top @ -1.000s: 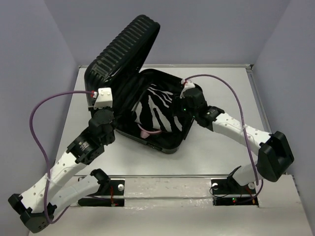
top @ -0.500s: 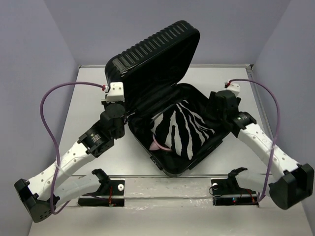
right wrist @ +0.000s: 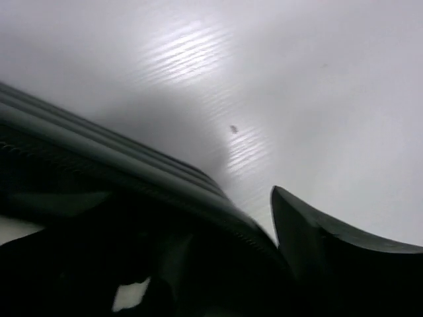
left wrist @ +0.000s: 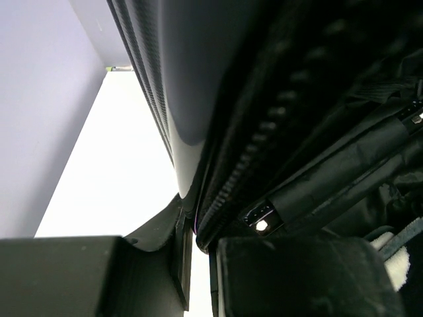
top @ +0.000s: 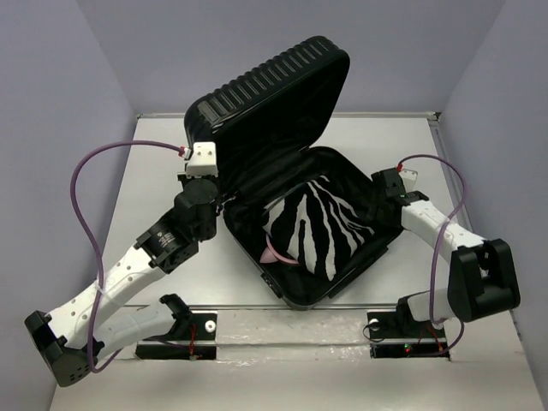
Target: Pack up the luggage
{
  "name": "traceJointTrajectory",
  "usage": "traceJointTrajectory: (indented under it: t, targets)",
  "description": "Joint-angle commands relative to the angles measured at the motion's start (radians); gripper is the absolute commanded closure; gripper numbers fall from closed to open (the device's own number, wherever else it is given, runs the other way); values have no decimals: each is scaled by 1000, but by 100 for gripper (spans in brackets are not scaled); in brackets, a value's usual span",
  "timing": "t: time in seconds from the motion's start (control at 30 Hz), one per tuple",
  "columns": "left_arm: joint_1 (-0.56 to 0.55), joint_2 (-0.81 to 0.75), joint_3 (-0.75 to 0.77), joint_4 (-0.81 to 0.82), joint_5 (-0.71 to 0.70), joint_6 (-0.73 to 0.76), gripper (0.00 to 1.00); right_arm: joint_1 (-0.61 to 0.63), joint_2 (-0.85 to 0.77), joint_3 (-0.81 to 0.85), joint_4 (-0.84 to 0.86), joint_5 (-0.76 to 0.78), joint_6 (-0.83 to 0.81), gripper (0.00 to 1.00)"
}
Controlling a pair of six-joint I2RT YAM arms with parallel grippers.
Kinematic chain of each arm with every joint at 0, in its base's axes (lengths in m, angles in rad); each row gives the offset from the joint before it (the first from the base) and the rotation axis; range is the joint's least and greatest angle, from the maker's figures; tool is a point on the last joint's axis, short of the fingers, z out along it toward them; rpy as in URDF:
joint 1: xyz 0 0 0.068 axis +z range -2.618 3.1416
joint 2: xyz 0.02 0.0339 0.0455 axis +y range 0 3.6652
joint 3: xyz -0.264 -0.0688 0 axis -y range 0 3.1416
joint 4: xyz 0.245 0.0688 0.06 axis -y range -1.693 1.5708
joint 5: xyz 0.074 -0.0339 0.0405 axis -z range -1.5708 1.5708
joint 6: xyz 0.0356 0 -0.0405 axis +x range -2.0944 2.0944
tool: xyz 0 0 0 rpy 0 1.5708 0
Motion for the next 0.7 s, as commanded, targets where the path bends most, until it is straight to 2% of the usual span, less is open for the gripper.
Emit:
traceJointTrajectory:
  t: [0.0, 0.03, 0.07, 0.13, 0.17, 0.27, 0.43, 0.5, 0.67]
  targets:
    - [-16, -14, 0, -50, 127, -18, 94, -49, 34, 72, 94, -91, -37, 23]
    - [-16, -18, -3, -50, 129, -16, 94, -64, 45, 72, 111, -128, -44, 30]
    - [-16, -25, -6, -48, 139, -16, 94, -77, 71, 74, 156, -192, -66, 63]
    - [-19, -40, -11, -51, 162, -21, 94, -77, 108, 103, 206, -262, -72, 83]
    - [-21, -46, -12, -51, 170, -22, 94, -77, 150, 121, 226, -361, -64, 93]
    - [-33, -72, -20, -62, 198, -45, 94, -77, 239, 182, 367, -595, -29, 93]
    - [-50, -89, -46, -57, 306, -64, 94, -54, 463, 460, 447, -725, 5, 93]
    - [-53, -83, -68, -42, 421, -65, 94, -45, 569, 608, 450, -772, 25, 93]
    - [-98, -86, -112, -7, 631, -67, 94, -45, 709, 788, 488, -865, 64, 93]
